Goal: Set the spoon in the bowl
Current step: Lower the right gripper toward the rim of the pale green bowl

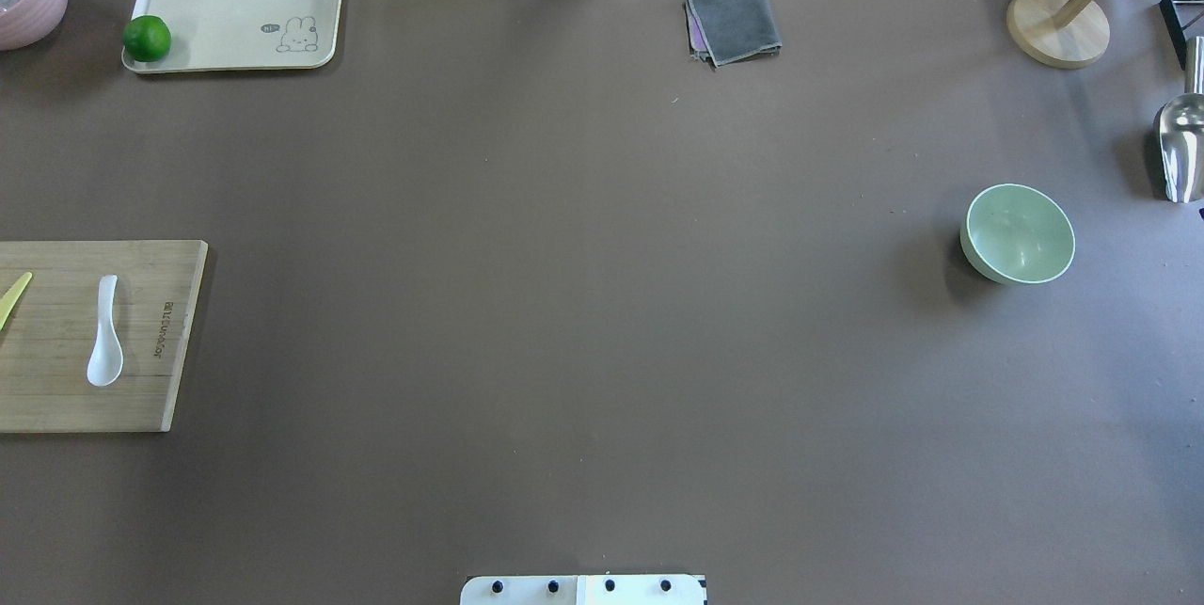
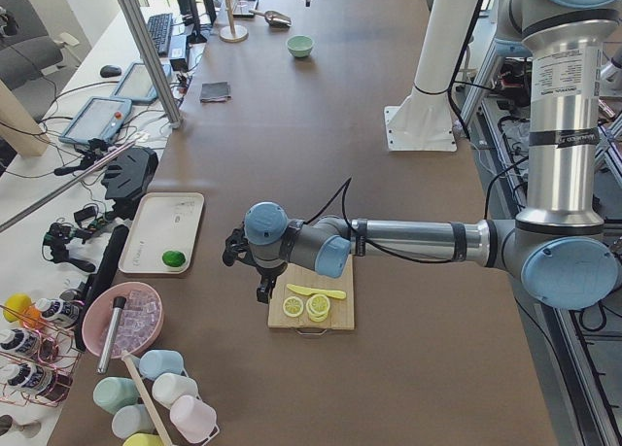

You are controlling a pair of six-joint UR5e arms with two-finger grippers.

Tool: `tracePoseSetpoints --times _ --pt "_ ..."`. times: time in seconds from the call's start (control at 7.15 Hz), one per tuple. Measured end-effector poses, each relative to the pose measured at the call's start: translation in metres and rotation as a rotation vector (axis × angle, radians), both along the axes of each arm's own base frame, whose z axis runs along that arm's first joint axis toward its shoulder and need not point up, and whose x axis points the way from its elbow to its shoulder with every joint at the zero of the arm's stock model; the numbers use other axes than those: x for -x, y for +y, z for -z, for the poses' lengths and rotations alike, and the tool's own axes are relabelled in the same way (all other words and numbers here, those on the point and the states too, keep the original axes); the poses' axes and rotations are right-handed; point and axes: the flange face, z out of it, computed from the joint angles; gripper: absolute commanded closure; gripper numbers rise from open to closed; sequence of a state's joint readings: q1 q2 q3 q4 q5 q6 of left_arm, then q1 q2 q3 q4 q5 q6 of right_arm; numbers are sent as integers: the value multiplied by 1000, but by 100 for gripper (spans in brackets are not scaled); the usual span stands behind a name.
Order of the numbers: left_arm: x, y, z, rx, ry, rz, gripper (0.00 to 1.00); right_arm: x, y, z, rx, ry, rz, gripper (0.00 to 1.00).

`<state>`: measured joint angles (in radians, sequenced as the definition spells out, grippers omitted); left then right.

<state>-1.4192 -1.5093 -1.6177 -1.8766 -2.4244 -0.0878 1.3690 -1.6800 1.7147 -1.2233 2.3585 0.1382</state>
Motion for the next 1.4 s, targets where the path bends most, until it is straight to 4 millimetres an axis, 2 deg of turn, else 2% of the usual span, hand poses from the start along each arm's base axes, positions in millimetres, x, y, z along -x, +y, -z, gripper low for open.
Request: tracePoseSetpoints --times 0.7,0.98,1.4 --pt "3 10 21 -63 -11 7 2 2 -1 0 3 -7 4 0" --pt "8 9 22 -128 -81 24 2 0 4 -4 -1 -6 0 0" --pt "11 12 20 -176 -97 37 2 -2 14 -14 -45 -16 -2 0"
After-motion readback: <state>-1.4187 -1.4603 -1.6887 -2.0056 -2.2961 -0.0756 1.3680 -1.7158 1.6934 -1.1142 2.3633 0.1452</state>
